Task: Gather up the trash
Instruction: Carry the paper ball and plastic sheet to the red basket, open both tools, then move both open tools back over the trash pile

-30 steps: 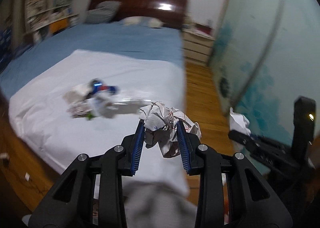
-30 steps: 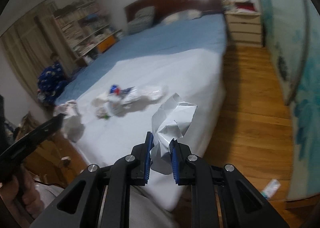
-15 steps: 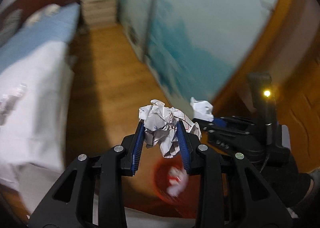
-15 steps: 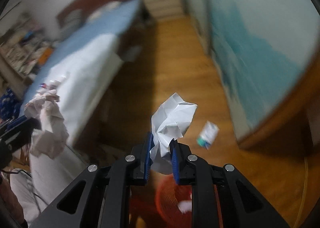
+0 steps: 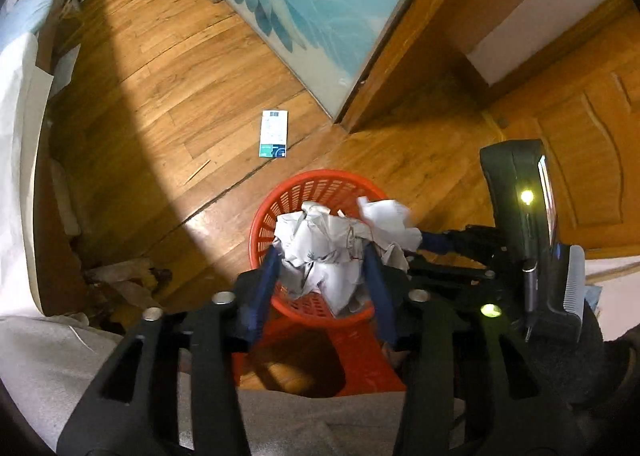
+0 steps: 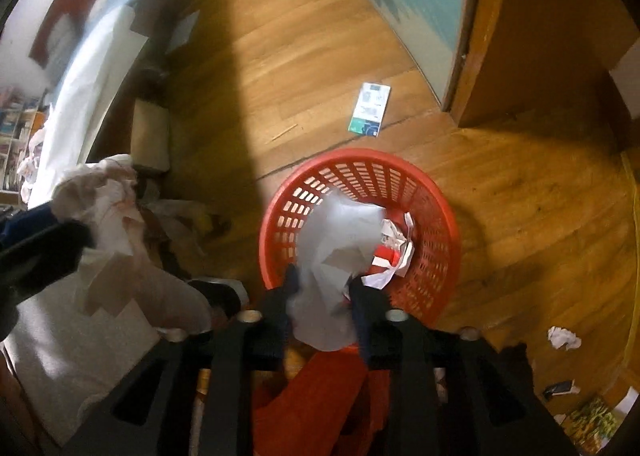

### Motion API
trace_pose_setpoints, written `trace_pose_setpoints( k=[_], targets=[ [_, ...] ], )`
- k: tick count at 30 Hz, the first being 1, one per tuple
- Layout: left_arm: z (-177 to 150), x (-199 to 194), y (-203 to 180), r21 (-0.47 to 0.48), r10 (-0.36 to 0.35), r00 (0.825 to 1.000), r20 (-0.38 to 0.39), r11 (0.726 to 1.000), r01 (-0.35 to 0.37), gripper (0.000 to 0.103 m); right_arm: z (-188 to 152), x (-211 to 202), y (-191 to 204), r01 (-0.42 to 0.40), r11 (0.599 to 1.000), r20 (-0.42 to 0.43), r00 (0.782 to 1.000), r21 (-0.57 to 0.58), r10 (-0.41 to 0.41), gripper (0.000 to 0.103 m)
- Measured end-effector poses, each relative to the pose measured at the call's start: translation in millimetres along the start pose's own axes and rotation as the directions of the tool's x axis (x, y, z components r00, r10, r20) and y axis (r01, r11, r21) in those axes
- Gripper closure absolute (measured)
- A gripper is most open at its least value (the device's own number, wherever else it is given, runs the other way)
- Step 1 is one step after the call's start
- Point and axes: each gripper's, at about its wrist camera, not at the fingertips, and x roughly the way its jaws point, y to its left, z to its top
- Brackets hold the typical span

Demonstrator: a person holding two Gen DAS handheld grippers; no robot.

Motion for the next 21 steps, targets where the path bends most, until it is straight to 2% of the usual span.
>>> trace_pose_setpoints(
  k=[1,8,13,16,20,21],
  targets=[
    [1.2,0.5,-6.7,0.001,0.006,1.0,-0.002,1.0,-0.006,0.048,0.0,2.4,6.2,0.011,1.0,0.005,1.0,0.003,-0.011,0.047],
    [3.1,-19.9,-14.8,-0.01,0.034,0.998,0.053,0.999,-0.034,0.039,2.7,-16.6,10.3,0.085,0.996,0.074,0.994,0.012,-0.086,0.04],
    [1.6,-49.9,-3.5,-0.036,0.041,0.991,0.13,0.999,-0.037,0.039,15.1,-31.7,25.6,0.086,0.996,0.131,0.988,-0.001,-0.086,0.039],
    [-2.3,-77.3,14.0,-0.078,0.058,0.978,0.198,0.996,-0.043,0.039,29.2,-41.9,47.7,0.067,0.997,0.166,0.984,-0.033,-0.061,0.039],
    [-13.7,-115.6,50.7,-0.16,0.122,0.949,0.291,0.984,-0.077,0.037,46.6,-54.3,97.8,0.034,0.992,0.213,0.977,-0.122,-0.007,0.039],
    [-19.6,-128.0,65.8,-0.196,0.152,0.936,0.317,0.976,-0.092,0.037,51.7,-59.2,119.7,0.022,0.987,0.236,0.972,-0.161,0.017,0.039]
  ],
)
